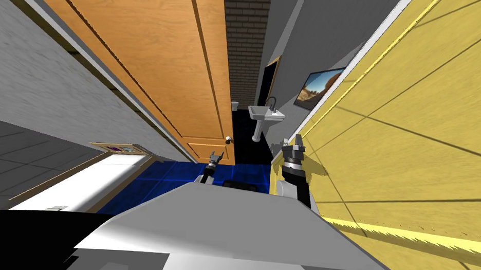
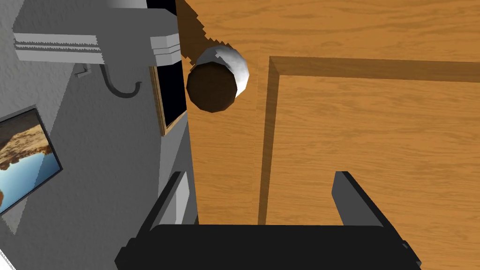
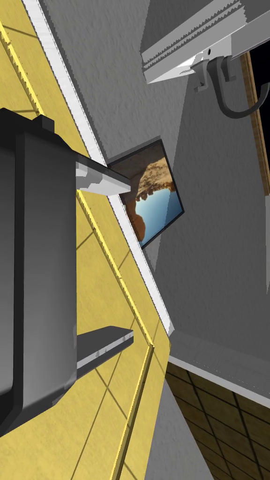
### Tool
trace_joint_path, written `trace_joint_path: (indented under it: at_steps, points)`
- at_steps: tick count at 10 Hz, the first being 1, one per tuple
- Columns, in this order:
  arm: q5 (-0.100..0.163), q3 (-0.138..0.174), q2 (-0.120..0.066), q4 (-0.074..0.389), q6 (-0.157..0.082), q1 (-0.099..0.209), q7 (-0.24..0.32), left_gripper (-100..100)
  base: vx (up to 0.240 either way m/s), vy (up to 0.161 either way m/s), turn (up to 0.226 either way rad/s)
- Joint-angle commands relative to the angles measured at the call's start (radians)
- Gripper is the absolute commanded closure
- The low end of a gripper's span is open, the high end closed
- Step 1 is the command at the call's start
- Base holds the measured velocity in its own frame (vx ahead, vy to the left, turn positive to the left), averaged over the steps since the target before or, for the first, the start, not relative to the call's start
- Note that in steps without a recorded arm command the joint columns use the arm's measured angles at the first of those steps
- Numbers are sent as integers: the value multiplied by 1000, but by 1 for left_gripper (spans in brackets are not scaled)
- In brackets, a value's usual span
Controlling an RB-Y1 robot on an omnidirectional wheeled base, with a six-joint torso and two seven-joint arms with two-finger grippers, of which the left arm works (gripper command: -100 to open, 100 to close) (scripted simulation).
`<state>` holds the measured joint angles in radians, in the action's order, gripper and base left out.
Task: Pull the door open
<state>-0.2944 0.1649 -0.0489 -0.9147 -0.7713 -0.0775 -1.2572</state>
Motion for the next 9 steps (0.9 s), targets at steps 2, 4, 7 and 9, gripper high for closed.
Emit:
trace_joint_path:
  at_steps: [2, 4, 7, 9]
  points:
    - [-32, 26, 41, 8, 4, 11, -48, -100, 25, -22, 126]
    - [-55, 46, 84, 17, 9, 20, -81, -100, 46, -94, 149]
    - [-53, 51, 68, 26, 13, 23, -81, -100, 22, -59, -11]
    - [-45, 60, 30, 37, 20, 26, -76, -100, -17, 156, -162]
